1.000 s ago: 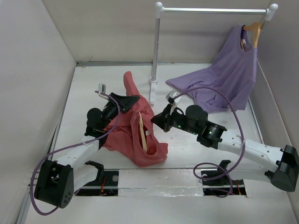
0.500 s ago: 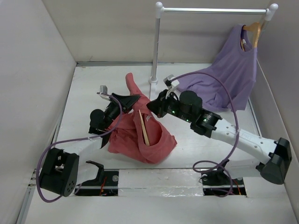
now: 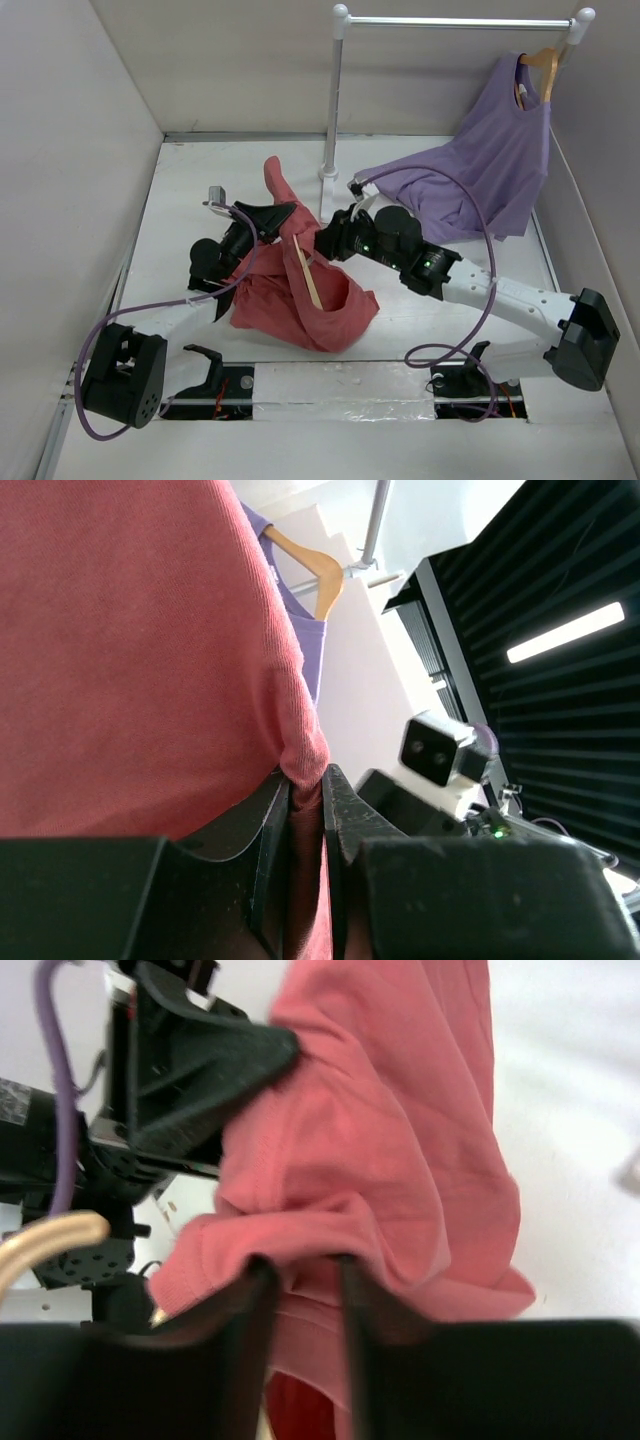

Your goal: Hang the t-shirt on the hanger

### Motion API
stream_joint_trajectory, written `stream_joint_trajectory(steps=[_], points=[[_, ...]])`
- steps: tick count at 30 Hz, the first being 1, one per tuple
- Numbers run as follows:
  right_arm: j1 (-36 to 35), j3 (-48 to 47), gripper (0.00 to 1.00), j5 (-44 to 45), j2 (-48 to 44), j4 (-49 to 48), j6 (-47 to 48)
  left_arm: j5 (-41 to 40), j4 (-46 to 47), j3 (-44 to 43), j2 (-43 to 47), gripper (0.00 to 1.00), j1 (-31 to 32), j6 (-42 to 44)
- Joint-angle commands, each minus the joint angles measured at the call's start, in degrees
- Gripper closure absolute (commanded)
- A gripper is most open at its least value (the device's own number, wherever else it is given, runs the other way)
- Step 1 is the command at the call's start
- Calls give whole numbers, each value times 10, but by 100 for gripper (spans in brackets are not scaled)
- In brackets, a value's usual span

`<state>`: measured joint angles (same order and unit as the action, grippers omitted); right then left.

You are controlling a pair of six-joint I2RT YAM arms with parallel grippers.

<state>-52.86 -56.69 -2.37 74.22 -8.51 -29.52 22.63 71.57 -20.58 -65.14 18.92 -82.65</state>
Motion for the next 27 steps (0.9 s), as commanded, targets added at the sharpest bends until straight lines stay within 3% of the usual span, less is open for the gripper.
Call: stream_joint_trajectory(steps=[1, 3, 7, 9, 10, 11, 16, 17, 20, 27], points=[[2, 31, 59, -5, -39, -17, 11, 5, 85, 11, 26, 100, -7, -11], [2, 61, 49, 5, -67, -8, 15, 12, 64, 3, 35, 100, -15, 4], [-14, 83, 46, 59, -138, 59, 49, 23, 39, -7, 47, 100, -15, 18], [-26, 108, 72, 77, -181, 61, 52, 27, 13, -16, 56, 100, -15, 34], [-35, 117, 95, 83, -190, 54, 50, 24, 6, -17, 62, 100, -15, 37], [-35, 124, 100, 76, -198, 50, 54, 21, 0, -16, 70, 100, -15, 43], [-111, 135, 97, 66, -180, -8, 68, 5, -55, -24, 89, 100, -15, 72], [-122, 131, 82, 80, -167, -7, 70, 3, -56, -24, 92, 100, -15, 72], [-138, 110, 67, 97, -130, 3, 77, -1, -69, -28, 94, 100, -10, 78], [-143, 112, 63, 87, -89, -24, 63, -4, -92, -35, 103, 100, -10, 86]])
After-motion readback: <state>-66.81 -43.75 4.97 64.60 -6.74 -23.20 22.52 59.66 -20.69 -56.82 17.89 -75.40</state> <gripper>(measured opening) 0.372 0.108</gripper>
